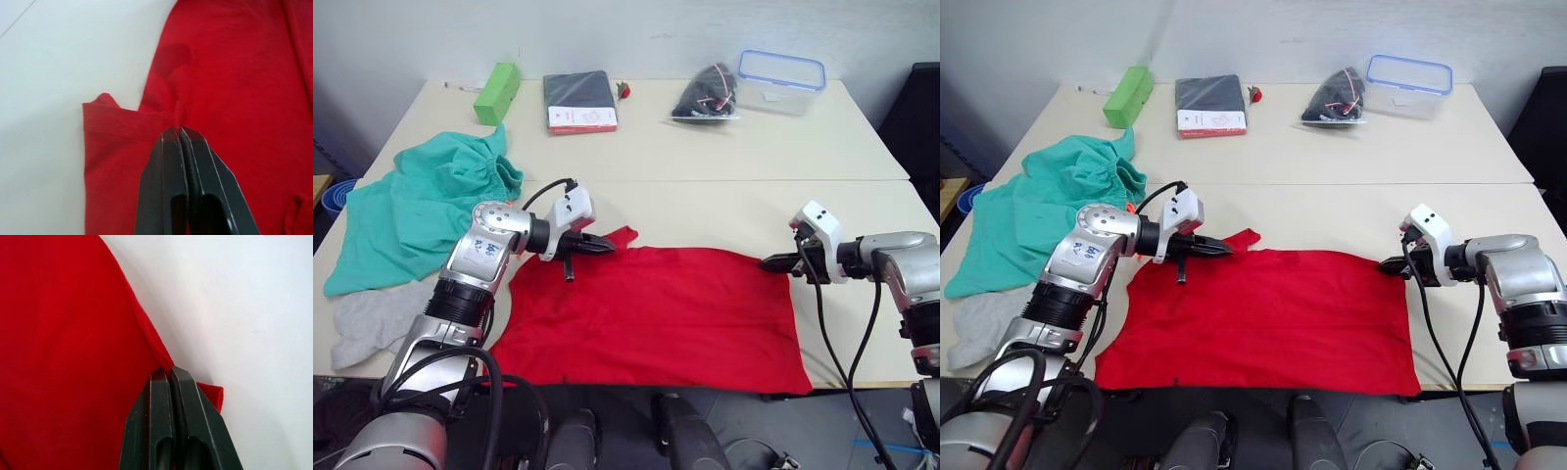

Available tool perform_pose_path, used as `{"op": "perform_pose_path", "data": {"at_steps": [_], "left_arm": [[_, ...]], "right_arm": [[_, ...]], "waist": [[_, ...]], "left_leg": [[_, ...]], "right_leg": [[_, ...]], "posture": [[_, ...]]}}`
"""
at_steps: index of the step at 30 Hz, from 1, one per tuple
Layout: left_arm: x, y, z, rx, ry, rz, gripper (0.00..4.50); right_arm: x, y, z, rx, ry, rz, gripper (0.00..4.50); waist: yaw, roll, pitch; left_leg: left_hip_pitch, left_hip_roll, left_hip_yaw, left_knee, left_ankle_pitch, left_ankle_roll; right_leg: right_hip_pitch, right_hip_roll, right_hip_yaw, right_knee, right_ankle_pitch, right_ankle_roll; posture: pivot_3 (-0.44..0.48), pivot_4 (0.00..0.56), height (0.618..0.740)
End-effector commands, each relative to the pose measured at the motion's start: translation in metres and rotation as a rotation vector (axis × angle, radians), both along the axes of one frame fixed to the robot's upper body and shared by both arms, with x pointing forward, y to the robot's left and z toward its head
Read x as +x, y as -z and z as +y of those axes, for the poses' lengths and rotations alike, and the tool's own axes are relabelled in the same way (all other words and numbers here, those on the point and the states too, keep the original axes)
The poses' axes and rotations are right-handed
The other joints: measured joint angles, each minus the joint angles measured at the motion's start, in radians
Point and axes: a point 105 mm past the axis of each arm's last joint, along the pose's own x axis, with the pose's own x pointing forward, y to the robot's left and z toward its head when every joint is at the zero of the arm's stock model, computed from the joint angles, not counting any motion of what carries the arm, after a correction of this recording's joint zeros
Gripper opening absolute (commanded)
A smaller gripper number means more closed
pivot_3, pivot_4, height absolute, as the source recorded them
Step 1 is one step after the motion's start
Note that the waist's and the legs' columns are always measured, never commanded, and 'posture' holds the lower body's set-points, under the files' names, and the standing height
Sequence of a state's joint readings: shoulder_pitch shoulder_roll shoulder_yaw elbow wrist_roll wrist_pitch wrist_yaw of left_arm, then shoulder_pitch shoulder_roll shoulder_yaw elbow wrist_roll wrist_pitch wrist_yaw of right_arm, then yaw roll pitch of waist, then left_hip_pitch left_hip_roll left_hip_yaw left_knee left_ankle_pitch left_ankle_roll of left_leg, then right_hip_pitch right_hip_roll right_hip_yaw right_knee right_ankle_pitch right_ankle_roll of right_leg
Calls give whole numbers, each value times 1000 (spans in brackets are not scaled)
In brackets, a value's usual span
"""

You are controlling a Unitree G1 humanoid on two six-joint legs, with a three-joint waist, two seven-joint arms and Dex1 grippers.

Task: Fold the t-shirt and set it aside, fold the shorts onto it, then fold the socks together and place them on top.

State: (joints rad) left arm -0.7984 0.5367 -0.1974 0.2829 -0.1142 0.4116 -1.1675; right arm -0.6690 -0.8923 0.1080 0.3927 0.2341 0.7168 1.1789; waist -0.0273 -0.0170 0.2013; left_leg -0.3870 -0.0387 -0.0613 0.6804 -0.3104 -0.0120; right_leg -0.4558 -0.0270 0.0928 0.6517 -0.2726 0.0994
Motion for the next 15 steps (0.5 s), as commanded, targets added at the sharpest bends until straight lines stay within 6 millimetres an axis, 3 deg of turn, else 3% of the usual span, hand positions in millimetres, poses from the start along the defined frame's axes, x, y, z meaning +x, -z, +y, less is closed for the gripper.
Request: {"op": "perform_pose_path", "data": {"at_steps": [1, 7, 12, 15], "left_arm": [[-1, -6, 2, 36, 17, -71, 947], [9, -18, 6, -20, -33, -94, 2830], [5, -12, 11, -1, -22, -81, 4308], [1, -8, 9, 19, 2, -83, 4308]], "right_arm": [[2, -13, 0, 24, 0, -47, 0], [2, -18, 4, 49, -19, -82, 0], [1, -31, 7, 94, -24, -119, 0], [1, -28, 7, 89, -20, -113, 0]], "waist": [[0, 0, 0], [0, 0, 0], [-1, 0, 0], [0, 0, 0]], "left_leg": [[0, 0, 0, 0, 0, 0], [0, 0, 0, 0, 0, 0], [0, 0, 0, 0, 0, 0], [0, 0, 0, 0, 0, 0]], "right_leg": [[0, 0, 0, 0, 0, 0], [0, 0, 0, 0, 0, 0], [0, 0, 0, 0, 0, 0], [0, 0, 0, 0, 0, 0]], "posture": [[0, 150, 740], [0, 150, 740], [0, 150, 740], [0, 150, 740]]}}
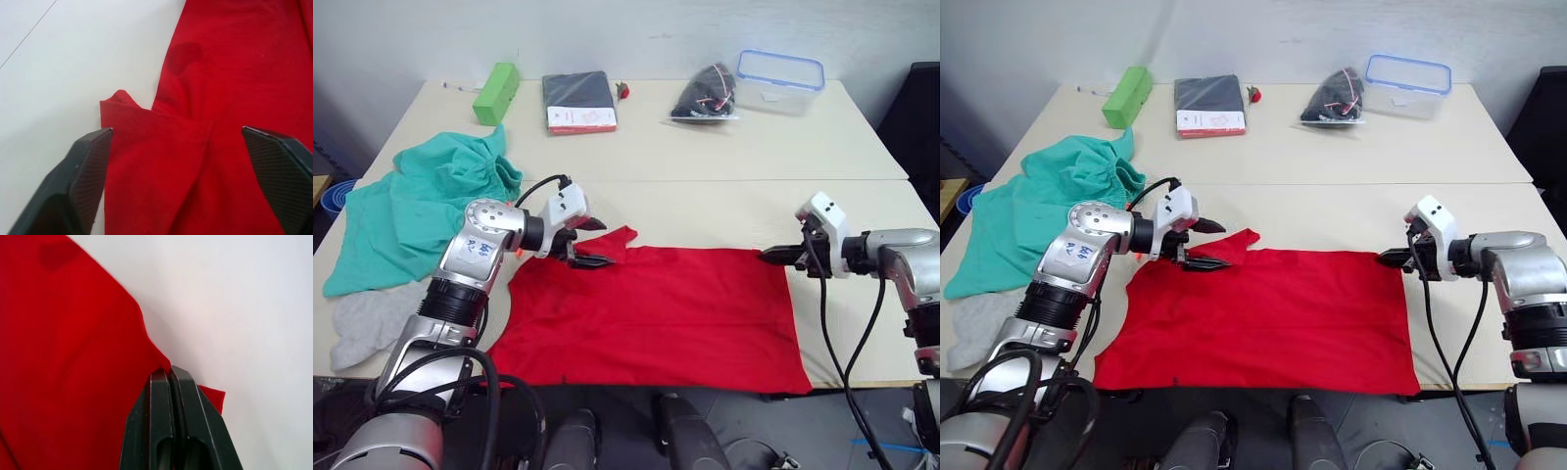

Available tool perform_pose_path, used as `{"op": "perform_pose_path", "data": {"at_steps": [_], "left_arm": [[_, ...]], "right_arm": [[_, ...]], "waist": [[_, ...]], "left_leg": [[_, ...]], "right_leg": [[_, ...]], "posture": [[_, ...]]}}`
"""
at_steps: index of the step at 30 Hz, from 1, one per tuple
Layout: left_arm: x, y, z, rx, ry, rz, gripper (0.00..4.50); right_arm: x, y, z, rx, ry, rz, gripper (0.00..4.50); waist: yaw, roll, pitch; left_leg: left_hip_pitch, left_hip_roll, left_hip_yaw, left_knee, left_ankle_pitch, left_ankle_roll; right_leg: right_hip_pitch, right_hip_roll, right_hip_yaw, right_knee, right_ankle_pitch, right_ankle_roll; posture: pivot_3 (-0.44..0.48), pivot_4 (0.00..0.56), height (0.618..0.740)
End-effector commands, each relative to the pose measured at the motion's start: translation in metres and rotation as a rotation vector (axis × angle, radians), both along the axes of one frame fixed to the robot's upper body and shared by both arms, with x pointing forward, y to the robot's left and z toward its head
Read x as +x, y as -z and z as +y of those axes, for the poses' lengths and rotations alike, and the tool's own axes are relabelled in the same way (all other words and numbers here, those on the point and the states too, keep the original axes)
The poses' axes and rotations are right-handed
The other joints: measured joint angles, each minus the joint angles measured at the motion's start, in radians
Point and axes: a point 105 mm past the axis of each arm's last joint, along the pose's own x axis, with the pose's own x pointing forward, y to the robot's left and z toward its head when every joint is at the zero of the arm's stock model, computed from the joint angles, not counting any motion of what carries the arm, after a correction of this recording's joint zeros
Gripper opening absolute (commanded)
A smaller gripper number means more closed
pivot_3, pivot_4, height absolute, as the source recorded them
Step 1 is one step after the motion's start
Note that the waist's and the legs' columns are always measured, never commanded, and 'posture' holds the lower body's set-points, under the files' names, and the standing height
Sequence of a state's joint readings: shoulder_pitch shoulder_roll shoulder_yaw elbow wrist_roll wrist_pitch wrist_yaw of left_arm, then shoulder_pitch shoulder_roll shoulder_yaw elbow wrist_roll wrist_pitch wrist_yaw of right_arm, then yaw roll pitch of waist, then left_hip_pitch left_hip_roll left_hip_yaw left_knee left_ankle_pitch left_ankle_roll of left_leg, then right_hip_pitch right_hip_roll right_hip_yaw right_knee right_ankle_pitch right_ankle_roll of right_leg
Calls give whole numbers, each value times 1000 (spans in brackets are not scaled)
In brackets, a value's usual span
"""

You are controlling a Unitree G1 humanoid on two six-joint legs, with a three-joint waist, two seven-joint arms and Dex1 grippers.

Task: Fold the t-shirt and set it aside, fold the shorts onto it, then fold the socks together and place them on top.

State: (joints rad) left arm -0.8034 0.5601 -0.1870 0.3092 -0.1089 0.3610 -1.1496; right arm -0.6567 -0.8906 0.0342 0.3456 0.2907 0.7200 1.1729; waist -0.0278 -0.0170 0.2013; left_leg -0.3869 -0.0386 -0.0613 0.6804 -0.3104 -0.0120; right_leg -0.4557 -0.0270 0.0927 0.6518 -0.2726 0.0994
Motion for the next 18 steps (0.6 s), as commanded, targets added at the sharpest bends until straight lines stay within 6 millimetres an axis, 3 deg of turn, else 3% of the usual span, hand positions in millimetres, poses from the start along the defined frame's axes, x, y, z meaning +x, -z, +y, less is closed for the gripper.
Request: {"op": "perform_pose_path", "data": {"at_steps": [1, 9, 12, 18], "left_arm": [[-6, -2, -2, 27, 41, -44, 4308], [5, 10, -6, 98, 24, -116, 4308], [6, 8, -8, 86, 28, -119, 3673], [6, 11, -6, 93, 35, -106, 1746]], "right_arm": [[0, -7, 3, 12, -13, -33, 0], [-1, -5, 8, 15, -26, -21, 0], [-1, -4, 8, 16, -25, -20, 0], [-2, -3, 7, 16, -25, -17, 0]], "waist": [[0, 0, 0], [0, 0, 0], [0, 0, 0], [0, 0, 0]], "left_leg": [[0, 0, 0, 0, 0, 0], [0, 0, 0, 0, 0, 0], [0, 0, 0, 0, 0, 0], [0, 0, 0, 0, 0, 0]], "right_leg": [[0, 0, 0, 0, 0, 0], [0, 0, 0, 0, 0, 0], [0, 0, 0, 0, 0, 0], [0, 0, 0, 0, 0, 0]], "posture": [[0, 150, 740], [0, 150, 740], [0, 150, 740], [0, 150, 740]]}}
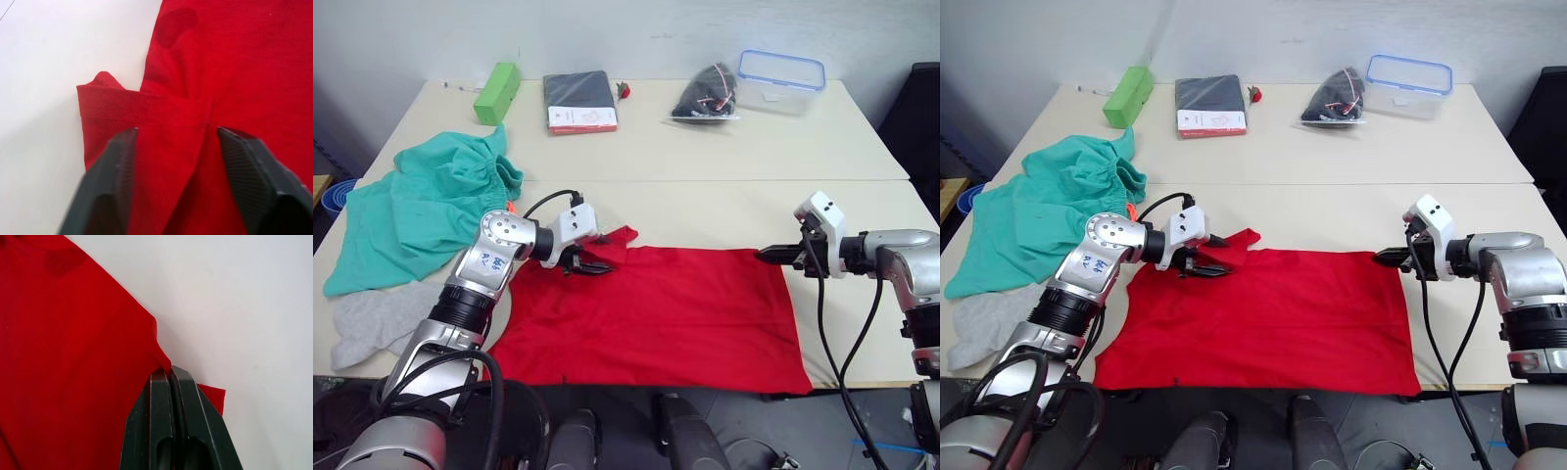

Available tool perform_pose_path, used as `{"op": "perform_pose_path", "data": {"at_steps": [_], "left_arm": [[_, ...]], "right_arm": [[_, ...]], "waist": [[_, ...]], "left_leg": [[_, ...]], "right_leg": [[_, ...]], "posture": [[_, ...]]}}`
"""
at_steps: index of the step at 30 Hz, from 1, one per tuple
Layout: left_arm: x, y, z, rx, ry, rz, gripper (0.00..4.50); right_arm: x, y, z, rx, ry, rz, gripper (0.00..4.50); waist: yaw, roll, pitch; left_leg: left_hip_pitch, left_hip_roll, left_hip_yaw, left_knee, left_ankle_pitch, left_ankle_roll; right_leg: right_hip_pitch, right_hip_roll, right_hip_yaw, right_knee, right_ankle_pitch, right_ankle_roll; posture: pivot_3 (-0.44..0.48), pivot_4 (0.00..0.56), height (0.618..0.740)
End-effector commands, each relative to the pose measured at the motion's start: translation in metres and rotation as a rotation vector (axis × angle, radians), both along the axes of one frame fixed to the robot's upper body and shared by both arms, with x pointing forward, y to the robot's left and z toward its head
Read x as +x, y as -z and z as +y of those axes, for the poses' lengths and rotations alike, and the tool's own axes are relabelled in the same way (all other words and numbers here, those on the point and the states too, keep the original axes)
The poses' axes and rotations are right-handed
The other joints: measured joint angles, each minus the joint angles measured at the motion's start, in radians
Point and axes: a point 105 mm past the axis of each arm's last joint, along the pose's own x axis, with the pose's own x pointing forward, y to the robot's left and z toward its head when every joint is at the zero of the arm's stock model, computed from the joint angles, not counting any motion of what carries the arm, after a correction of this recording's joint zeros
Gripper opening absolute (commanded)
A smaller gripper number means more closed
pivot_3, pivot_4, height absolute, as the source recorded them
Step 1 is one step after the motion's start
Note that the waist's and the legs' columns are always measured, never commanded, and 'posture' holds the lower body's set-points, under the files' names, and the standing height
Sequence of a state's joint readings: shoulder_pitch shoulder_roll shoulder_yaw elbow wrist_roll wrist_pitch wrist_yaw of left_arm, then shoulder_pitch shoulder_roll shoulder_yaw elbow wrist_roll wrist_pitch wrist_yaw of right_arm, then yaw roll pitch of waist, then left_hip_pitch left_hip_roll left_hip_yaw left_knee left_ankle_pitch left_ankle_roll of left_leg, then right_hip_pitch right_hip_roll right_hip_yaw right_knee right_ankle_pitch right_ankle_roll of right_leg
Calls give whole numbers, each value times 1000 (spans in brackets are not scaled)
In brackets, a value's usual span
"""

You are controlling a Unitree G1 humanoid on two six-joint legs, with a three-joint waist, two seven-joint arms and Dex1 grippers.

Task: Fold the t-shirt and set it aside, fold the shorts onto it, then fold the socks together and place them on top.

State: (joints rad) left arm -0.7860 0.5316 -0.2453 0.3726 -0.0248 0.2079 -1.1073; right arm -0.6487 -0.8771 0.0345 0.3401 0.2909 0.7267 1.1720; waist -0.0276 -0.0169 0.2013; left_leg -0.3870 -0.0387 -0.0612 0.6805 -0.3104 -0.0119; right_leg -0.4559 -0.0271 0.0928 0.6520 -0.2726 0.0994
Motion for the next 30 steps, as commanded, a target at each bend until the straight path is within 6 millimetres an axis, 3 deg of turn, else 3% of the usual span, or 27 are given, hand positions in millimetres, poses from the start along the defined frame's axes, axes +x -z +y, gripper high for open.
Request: {"op": "perform_pose_path", "data": {"at_steps": [1, 6, 11, 16, 18, 21, 24, 30], "left_arm": [[3, -12, 0, 0, 10, -34, 1413], [2, -14, -2, -24, 13, -21, 51], [2, -16, -2, -58, 4, 0, 51], [-3, -38, 2, -209, -5, 63, 51], [-18, -46, 24, -257, 18, 137, 51], [-48, -38, 50, -196, 62, 231, 51], [-73, -26, 62, -119, 84, 296, 51], [-81, -18, 72, -73, 36, 291, 51]], "right_arm": [[-2, -7, 4, 6, -19, -28, 0], [-4, -3, 3, 0, -22, -20, 0], [-4, -4, 6, 0, -33, -31, 0], [-3, -27, 12, 44, -94, -162, 0], [-23, -34, 16, 5, -222, -243, 0], [-49, -22, 16, -112, -376, -306, 0], [-70, -3, 12, -229, -507, -348, 0], [-76, 8, 6, -274, -548, -396, 0]], "waist": [[0, 0, 0], [0, 0, 0], [0, 0, 0], [-1, 0, 0], [1, 0, 0], [-7, 0, 0], [-4, 0, 0], [-2, -1, 1]], "left_leg": [[0, 0, 0, 0, 0, 0], [0, 0, 0, 0, 0, 0], [0, 0, 0, 0, 0, 0], [0, 0, 0, 0, 0, 0], [0, 0, 0, 0, 0, 0], [-4, 2, 0, -1, -1, 0], [-2, 2, 0, -2, -1, 0], [19, 2, -3, -2, -3, 3]], "right_leg": [[0, 0, 0, 0, 0, 0], [0, 0, 0, 0, 0, 0], [0, 0, 0, 0, 0, 0], [0, 0, 0, 0, 0, 0], [0, 0, 0, 0, 0, 0], [-4, 2, 0, 3, 0, 0], [-3, 1, 0, 1, 0, 0], [27, 1, -4, -12, 1, 2]], "posture": [[0, 150, 740], [0, 150, 740], [0, 150, 740], [0, 150, 740], [0, 150, 740], [0, 150, 740], [0, 150, 740], [0, 150, 740]]}}
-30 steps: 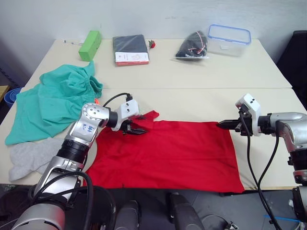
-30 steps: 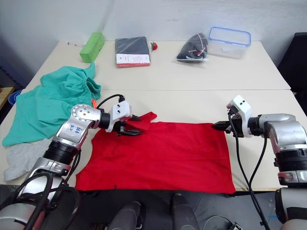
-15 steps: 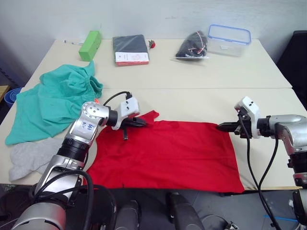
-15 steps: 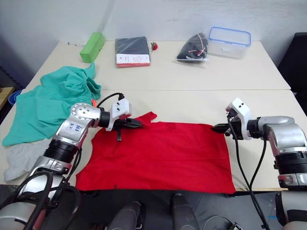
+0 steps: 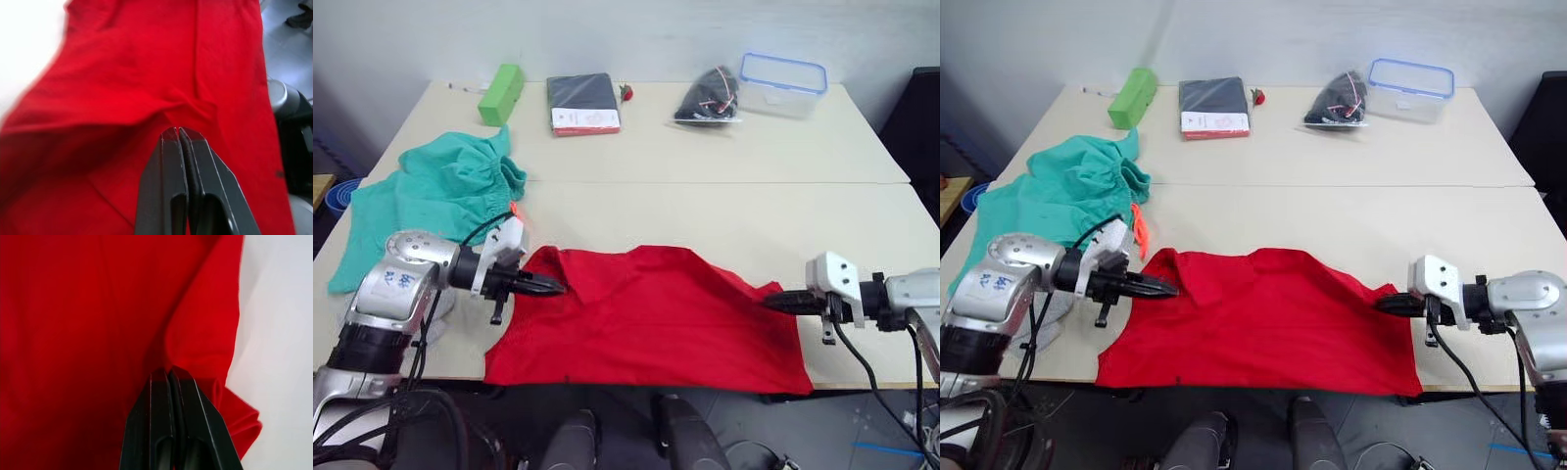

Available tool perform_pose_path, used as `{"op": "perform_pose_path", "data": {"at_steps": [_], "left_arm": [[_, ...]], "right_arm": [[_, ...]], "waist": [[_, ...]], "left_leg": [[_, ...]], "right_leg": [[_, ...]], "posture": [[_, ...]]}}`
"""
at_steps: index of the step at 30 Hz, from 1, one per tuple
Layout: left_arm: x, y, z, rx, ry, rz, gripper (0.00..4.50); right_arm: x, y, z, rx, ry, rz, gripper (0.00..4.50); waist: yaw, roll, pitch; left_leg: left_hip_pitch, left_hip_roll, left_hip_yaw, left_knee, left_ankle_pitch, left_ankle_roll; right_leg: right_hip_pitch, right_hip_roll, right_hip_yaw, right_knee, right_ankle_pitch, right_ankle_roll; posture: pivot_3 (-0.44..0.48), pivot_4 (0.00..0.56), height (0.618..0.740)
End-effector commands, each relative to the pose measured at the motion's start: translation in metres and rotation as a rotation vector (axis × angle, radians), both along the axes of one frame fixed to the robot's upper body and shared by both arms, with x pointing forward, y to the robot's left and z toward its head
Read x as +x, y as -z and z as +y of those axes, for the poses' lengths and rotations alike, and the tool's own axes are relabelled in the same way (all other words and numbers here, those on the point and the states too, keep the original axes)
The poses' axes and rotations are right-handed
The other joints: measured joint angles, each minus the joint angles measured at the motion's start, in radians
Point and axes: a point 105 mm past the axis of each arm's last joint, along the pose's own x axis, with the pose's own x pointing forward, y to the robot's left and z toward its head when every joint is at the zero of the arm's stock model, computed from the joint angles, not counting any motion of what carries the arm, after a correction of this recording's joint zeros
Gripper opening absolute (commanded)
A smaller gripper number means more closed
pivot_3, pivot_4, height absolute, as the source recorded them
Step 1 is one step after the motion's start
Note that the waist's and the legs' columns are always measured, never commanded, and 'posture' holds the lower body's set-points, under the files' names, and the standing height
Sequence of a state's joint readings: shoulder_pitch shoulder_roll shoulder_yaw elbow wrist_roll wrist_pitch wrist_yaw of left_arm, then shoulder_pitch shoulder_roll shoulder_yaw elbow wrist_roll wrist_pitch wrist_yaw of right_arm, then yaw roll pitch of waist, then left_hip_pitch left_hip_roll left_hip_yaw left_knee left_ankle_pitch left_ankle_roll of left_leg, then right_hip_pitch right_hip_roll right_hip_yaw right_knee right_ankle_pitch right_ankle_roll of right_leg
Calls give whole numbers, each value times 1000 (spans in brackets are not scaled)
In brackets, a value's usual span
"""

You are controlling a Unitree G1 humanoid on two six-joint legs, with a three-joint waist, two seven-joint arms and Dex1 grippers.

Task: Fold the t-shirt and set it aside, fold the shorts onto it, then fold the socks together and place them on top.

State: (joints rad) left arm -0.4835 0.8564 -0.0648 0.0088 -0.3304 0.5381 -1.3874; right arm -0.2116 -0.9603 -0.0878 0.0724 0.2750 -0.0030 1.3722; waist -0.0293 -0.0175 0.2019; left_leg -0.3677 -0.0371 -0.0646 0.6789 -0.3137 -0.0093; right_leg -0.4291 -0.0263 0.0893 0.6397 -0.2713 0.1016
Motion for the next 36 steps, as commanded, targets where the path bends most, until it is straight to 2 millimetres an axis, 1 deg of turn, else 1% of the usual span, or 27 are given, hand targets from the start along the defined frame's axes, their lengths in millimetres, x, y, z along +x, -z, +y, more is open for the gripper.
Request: {"op": "perform_pose_path", "data": {"at_steps": [1, 4, 8, 11, 14, 15, 16, 21, 24, 31, 36], "left_arm": [[-4, -12, 1, 3, 2, -45, 51], [-8, -14, 5, 6, -8, -31, 51], [-7, -17, 16, 10, -56, -36, 51], [-4, -18, 6, -2, -44, -74, 51], [-3, -24, -7, -28, -12, -105, 51], [-3, -27, -10, -32, 3, -130, 460], [-2, -28, -12, -28, 11, -155, 636], [7, -28, -19, 10, 43, -278, 2224], [7, -24, -21, 32, 81, -290, 2224], [7, -3, -27, 111, 169, -289, 2224], [14, -1, -28, 147, 182, -323, 2224]], "right_arm": [[-4, -7, -5, -28, -29, -56, 0], [-10, -5, -9, -46, -51, -46, 0], [-12, -11, -15, -35, -39, -50, 0], [-5, -14, -13, 1, -7, -53, 0], [-5, -13, -10, -2, -15, -42, 0], [-5, -12, -9, 1, -13, -37, 0], [-5, -12, -9, 4, -9, -32, 0], [-4, -13, -9, 12, 5, -20, 0], [-4, -12, -8, 13, 7, -16, 0], [-3, -11, -6, 20, 12, -13, 0], [-3, -10, -4, 30, 15, -10, 0]], "waist": [[0, 0, 0], [0, 0, 0], [-1, 0, 0], [-1, 0, 0], [1, 0, 0], [2, 0, 0], [3, 0, 0], [3, 0, 0], [0, 0, 0], [2, 0, 0], [2, 0, 0]], "left_leg": [[2, 0, -2, 0, 0, 0], [0, 0, -2, -2, -1, 0], [-1, 1, -3, -3, -1, 0], [0, 1, -3, -3, -1, 0], [0, 0, -3, -3, -1, 0], [-1, 1, -4, -3, -1, -1], [-1, 0, -4, -3, -1, 0], [-1, 0, -4, -3, -1, -1], [-1, 0, -4, -3, -1, -1], [-1, 0, -3, -4, -1, -1], [-1, 0, -4, -4, -1, -1]], "right_leg": [[3, 0, -2, -2, 0, 0], [1, -1, -2, -2, -1, -1], [-1, -1, -2, -3, -1, -1], [0, -1, -2, -3, -1, -1], [0, -1, -2, -3, -1, -1], [0, -1, -2, -3, -1, -1], [-1, -1, -3, -3, -1, -1], [0, -1, -3, -3, -1, -1], [0, -1, -3, -3, -1, -1], [0, -1, -3, -3, -1, -1], [0, -1, -3, -3, -1, -1]], "posture": [[0, 150, 740], [0, 150, 740], [0, 150, 740], [0, 150, 740], [0, 150, 740], [0, 150, 740], [0, 150, 740], [0, 150, 740], [0, 150, 740], [0, 150, 740], [0, 150, 740]]}}
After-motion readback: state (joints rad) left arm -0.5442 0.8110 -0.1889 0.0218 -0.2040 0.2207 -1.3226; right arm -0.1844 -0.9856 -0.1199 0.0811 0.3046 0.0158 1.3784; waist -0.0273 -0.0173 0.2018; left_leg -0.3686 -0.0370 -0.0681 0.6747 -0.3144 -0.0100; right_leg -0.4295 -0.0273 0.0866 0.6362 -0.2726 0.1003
